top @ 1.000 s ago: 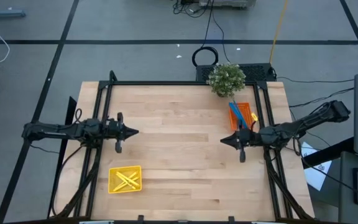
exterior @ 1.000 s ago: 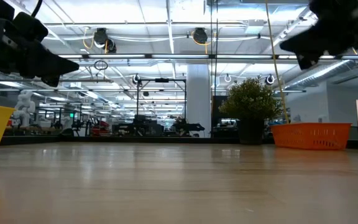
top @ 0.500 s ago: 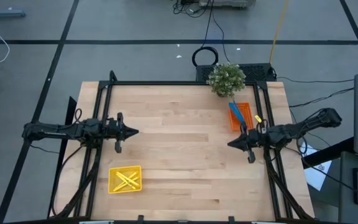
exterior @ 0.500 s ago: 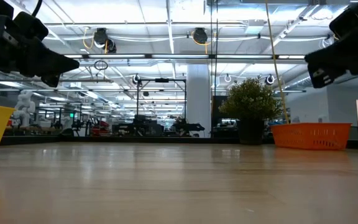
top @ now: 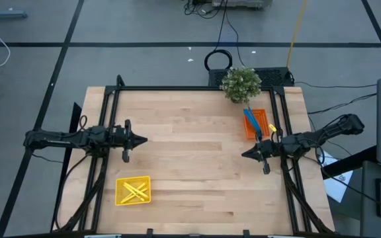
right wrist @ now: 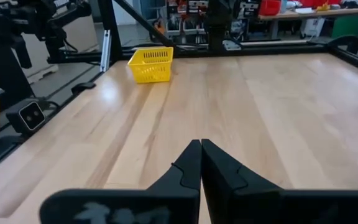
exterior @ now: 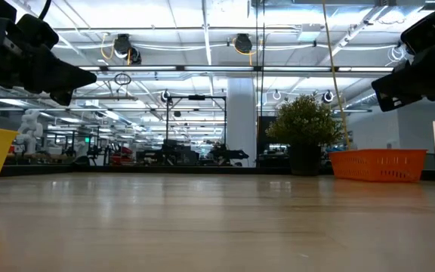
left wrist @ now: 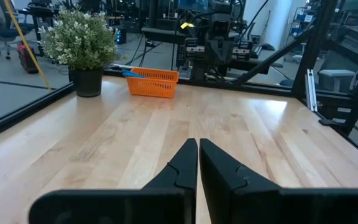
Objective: Sort pens & pencils
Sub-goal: Return to Home Position
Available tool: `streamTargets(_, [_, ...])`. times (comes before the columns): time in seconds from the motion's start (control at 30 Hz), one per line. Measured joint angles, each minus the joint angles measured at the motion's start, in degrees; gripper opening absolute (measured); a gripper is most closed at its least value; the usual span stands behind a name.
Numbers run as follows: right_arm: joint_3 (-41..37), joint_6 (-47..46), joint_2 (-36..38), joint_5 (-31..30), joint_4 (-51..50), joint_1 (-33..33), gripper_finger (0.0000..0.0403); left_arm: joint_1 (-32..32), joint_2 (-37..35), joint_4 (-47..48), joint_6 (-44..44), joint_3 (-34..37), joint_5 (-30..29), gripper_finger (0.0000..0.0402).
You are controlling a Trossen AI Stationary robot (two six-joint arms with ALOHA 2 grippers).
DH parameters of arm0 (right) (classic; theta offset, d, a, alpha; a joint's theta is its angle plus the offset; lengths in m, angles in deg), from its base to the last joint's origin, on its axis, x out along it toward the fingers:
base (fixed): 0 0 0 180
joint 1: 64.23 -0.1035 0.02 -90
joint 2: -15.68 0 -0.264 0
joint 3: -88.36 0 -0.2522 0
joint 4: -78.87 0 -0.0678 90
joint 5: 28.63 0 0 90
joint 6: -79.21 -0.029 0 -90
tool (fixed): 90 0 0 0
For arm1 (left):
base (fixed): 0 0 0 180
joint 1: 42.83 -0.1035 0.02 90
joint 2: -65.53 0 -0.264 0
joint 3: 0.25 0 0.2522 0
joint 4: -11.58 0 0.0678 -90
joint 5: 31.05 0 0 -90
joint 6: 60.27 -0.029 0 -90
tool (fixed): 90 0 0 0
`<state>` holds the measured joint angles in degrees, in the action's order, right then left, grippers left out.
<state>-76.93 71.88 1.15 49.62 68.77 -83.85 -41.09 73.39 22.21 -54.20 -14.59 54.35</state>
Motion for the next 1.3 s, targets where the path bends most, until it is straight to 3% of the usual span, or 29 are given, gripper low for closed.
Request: streamTargets(1.3, [-0.09,-1.61,0.00,-0.09,2.08,0.00,0.0000,0.00,0.00,-0.07,0.00,0.00,-0.01,0.0024])
